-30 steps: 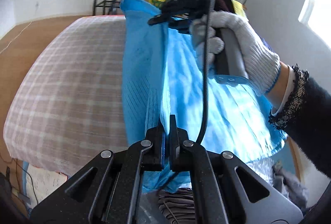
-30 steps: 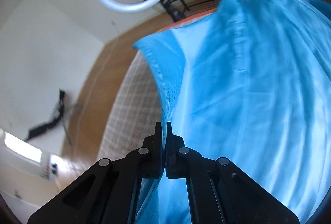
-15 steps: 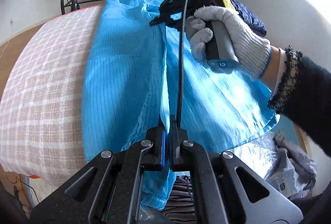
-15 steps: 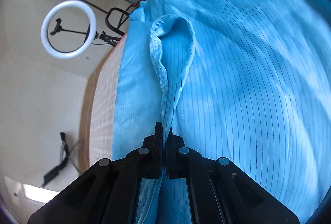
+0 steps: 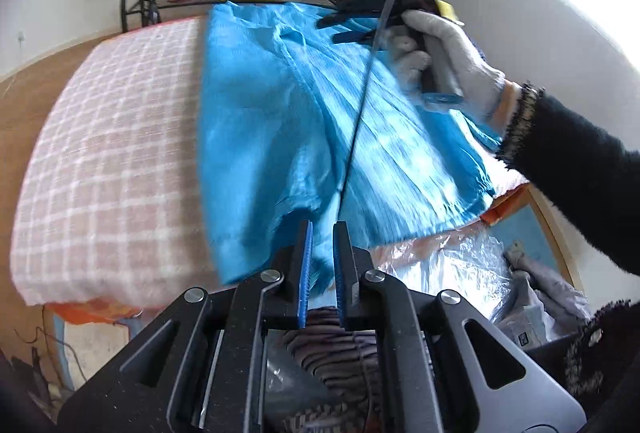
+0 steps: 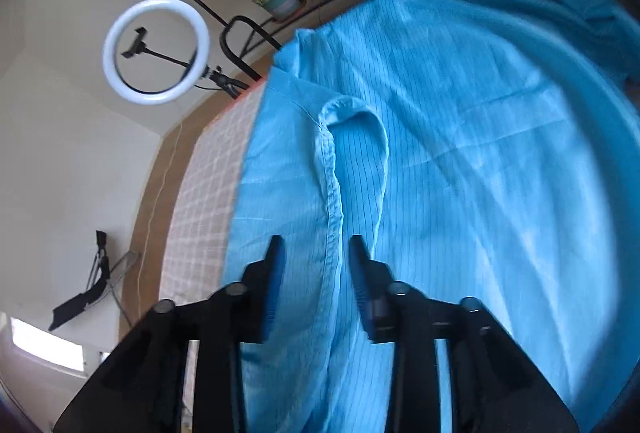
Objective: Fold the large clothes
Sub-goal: 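Open the right gripper and release the folded edge onto the shirt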
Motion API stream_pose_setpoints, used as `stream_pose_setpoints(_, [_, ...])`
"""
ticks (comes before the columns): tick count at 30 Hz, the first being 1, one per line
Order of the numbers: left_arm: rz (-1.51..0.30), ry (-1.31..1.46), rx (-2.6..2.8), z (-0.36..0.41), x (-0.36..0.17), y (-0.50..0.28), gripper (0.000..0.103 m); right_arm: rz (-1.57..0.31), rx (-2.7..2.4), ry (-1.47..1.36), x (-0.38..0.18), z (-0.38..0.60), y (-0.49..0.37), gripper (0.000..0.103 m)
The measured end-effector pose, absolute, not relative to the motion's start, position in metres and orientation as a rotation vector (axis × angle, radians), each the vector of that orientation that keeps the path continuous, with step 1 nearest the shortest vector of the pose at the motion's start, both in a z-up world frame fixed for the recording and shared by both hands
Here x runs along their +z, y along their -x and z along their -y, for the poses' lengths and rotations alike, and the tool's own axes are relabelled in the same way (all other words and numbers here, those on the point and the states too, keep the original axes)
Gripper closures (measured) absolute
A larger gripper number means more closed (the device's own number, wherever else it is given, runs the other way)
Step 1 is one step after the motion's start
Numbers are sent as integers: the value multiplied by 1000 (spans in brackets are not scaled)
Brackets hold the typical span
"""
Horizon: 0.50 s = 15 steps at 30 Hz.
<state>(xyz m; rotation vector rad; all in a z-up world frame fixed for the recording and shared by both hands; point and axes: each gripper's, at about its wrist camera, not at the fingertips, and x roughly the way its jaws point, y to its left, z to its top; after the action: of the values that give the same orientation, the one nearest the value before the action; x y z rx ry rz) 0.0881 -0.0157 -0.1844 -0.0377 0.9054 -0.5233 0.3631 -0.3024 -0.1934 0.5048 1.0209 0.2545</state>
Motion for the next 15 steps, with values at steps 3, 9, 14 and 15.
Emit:
stream_pose_setpoints(3, [-870, 58, -495, -2, -170, -72, 95, -992, 302, -490, -168, 304, -331, 68])
stream_pose_setpoints(9, [-768, 132, -405, -50, -130, -64, 95, -992, 422, -409, -150, 274, -242, 68])
stream_pose_setpoints(14, [-761, 203, -394, -67, -125, -79, 95, -1041, 526, -308, -179, 212, -202, 68])
stream_pose_setpoints(15, [-776, 209, -401, -66, -129, -83, 95, -1066, 523, -287, -190, 202, -199, 68])
